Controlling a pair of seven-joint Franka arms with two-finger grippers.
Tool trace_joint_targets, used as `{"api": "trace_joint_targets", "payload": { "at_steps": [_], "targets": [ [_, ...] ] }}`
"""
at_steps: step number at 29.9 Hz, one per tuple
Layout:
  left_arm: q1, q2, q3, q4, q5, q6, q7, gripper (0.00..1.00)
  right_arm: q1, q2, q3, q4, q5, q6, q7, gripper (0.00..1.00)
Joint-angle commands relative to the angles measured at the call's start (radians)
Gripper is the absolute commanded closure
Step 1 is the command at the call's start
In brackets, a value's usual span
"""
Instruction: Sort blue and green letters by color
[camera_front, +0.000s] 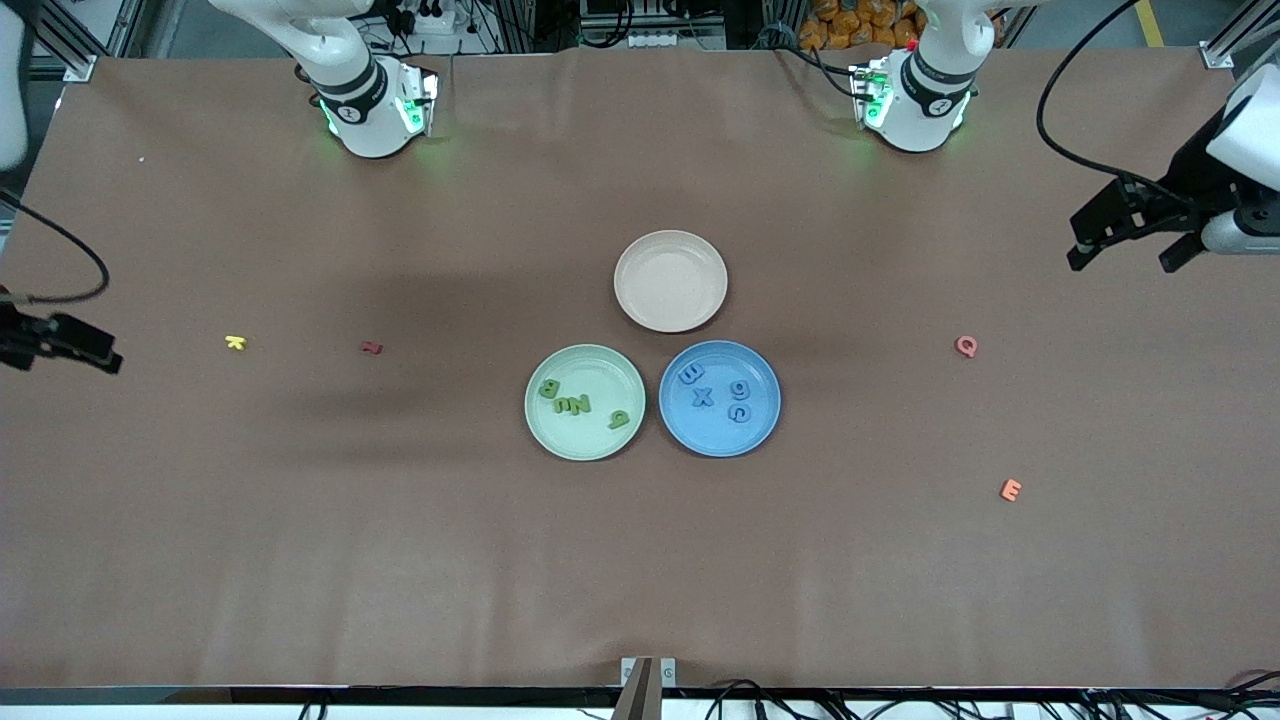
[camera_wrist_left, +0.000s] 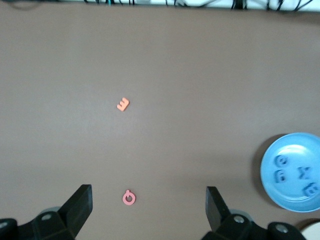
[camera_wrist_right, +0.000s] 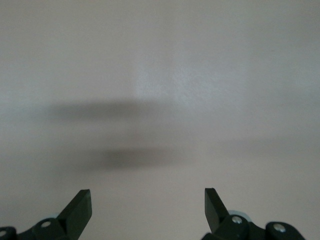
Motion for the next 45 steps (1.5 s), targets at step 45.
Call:
{"api": "trace_joint_targets", "payload": {
  "at_steps": [45],
  "targets": [
    [0.005, 0.082, 0.0, 0.024, 0.105, -0.041, 0.109, 0.0, -0.005, -0.139, 0.048, 0.032, 0.014, -0.268, 0.027, 0.0]
  ]
}}
